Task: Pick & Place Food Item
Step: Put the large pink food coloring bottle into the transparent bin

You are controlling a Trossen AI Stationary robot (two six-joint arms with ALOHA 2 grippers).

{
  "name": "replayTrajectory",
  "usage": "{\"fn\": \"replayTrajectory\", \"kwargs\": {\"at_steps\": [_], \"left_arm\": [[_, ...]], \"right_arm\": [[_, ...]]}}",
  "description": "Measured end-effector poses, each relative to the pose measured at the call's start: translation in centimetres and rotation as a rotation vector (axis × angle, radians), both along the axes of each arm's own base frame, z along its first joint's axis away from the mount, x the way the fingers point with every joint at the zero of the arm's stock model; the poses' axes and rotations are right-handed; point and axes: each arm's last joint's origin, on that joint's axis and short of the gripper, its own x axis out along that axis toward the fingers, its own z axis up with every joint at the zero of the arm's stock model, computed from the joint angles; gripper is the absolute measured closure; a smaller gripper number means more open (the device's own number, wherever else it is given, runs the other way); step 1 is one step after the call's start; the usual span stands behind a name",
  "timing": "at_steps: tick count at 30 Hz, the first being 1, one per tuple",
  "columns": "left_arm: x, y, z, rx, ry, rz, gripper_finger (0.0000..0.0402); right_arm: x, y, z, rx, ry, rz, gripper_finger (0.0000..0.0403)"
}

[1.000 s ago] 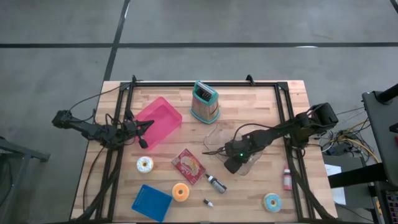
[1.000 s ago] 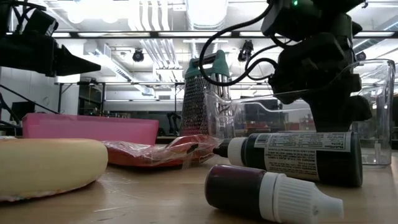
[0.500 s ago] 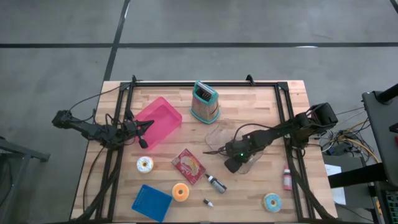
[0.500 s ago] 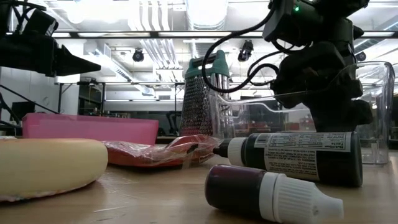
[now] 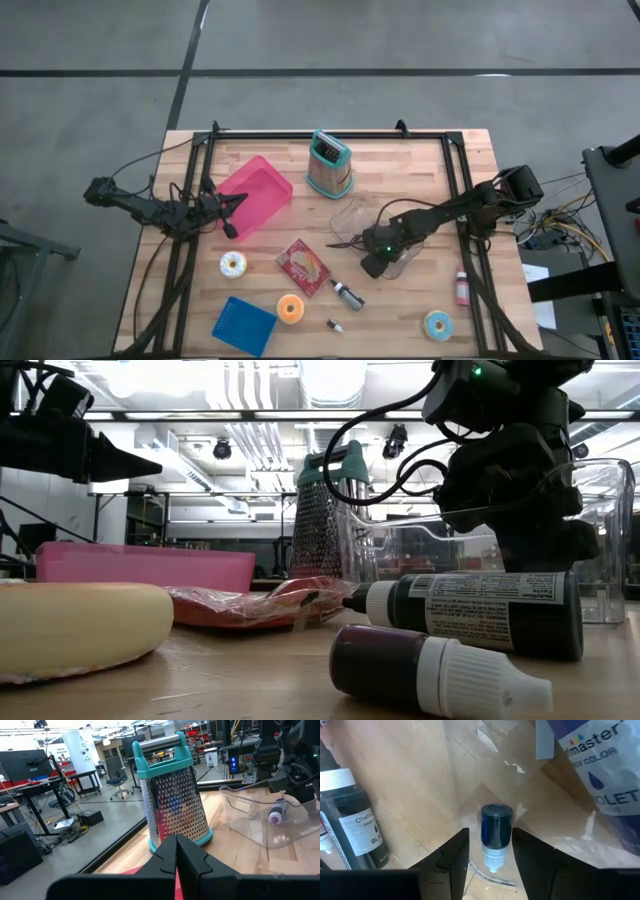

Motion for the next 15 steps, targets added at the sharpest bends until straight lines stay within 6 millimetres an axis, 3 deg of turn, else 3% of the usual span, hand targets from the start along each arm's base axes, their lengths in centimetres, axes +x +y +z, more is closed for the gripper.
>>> {"fn": "replayTrajectory", "kwargs": {"at_steps": [15], "left_arm": [[0.00, 0.00, 0.01, 0.000, 0.000, 0.000, 0.0396]], "right_arm": [[-0.18, -0.12, 0.67, -0.011, -0.019, -0.005, 0.0261]]}}
